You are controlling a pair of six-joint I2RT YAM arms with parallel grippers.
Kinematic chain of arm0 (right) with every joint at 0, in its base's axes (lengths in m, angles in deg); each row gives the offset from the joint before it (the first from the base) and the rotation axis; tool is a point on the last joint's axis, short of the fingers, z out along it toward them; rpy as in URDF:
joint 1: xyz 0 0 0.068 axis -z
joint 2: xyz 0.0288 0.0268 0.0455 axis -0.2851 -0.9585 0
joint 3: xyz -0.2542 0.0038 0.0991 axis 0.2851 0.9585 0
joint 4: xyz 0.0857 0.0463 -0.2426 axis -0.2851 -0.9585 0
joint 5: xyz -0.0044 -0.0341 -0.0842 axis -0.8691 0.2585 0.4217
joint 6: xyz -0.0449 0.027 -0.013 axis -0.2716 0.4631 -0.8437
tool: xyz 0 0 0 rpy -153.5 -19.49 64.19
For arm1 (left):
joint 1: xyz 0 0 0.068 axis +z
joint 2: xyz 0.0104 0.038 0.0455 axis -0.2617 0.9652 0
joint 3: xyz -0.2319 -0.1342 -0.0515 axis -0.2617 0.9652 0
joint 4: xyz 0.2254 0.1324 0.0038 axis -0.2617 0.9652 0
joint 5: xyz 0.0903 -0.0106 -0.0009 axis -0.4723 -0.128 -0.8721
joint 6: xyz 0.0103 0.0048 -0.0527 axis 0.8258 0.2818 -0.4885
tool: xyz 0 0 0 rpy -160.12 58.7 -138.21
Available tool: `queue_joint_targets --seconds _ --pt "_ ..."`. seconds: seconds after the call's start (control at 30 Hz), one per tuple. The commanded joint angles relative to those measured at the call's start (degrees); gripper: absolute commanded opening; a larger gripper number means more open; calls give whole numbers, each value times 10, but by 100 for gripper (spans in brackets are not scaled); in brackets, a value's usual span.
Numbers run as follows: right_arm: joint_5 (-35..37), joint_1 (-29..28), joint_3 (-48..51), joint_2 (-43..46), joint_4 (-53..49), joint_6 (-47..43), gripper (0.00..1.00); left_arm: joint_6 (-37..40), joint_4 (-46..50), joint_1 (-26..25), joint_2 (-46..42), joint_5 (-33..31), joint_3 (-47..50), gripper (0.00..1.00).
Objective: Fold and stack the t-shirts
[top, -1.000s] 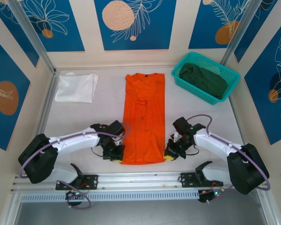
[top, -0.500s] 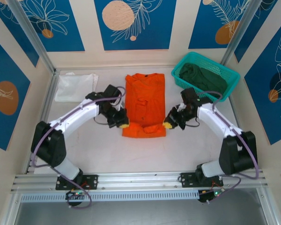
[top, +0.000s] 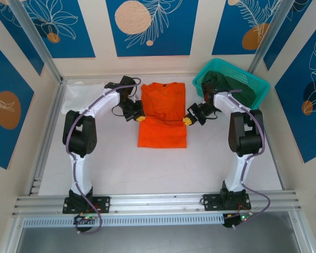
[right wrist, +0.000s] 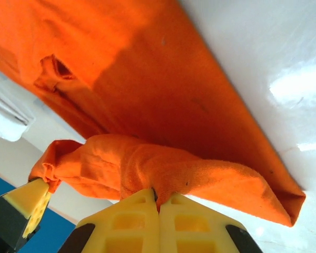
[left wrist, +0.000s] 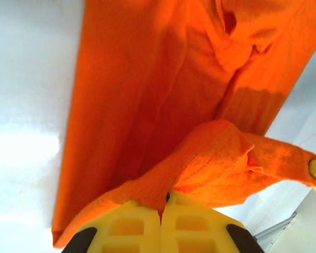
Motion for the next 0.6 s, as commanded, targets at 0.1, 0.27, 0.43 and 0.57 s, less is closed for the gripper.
queue_joint_targets --seconds 0.1,0.27,0.43,0.57 --pt "1 13 -49 -40 -28 17 0 7 25 8 53 15 -64 0" --pt "1 14 -99 -70 -42 21 0 -5 17 19 76 18 -74 0" --pt "1 15 -153 -108 -60 36 9 -38 16 33 88 0 -96 22" --pt "14 19 -183 -108 -79 37 27 -51 28 39 81 -28 -131 33"
